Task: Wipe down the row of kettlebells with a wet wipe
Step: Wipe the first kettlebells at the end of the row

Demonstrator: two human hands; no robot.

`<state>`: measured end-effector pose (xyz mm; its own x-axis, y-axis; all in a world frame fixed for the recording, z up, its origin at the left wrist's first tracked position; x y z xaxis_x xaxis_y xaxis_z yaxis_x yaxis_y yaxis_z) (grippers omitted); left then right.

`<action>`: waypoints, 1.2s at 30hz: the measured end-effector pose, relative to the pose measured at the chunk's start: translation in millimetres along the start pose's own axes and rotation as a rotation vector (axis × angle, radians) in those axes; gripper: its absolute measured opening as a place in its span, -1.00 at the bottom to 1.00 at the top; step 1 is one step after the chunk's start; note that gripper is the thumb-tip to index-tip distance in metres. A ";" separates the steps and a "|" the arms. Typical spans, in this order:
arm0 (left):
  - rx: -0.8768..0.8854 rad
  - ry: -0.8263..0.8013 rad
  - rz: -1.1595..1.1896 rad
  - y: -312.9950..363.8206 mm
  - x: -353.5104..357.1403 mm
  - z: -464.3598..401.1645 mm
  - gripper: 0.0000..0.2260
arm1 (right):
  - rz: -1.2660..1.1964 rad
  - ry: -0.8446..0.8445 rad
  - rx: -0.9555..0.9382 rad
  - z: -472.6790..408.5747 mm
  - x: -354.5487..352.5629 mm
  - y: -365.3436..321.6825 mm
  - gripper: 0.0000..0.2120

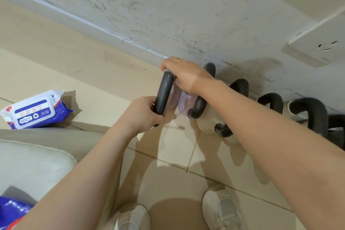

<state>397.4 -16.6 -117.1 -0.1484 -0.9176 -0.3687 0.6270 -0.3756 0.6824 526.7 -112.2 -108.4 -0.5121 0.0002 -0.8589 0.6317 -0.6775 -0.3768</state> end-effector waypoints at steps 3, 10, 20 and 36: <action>0.002 0.036 0.005 5.5 -3.0 -4.8 -0.87 | -0.132 0.079 0.123 -4.5 0.5 0.3 -0.53; 0.022 0.021 -0.020 18.4 0.4 -11.3 -0.86 | -1.138 0.403 0.339 30.0 11.0 -23.4 -0.52; 0.059 0.001 -0.127 17.8 13.2 -6.7 -0.85 | -1.527 0.389 0.931 6.5 22.8 -10.4 -0.47; 0.080 0.055 -0.088 23.4 16.5 -5.6 -0.84 | -0.019 0.225 -0.024 17.3 6.0 -9.1 -0.47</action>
<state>413.9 -39.8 -110.8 -0.1566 -0.8728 -0.4623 0.5498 -0.4659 0.6933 507.7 -118.8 -104.2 -0.3831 0.1784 -0.9063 0.6380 -0.6584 -0.3993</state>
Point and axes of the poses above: each hand's wrist, its own z-axis away from the middle knuckle, its own x-axis out of the palm, y = z × x, the point moved 2 cm from there along -z, towards the middle knuckle, and after that the axes turned 3 degrees about z, right-handed, at the moved point
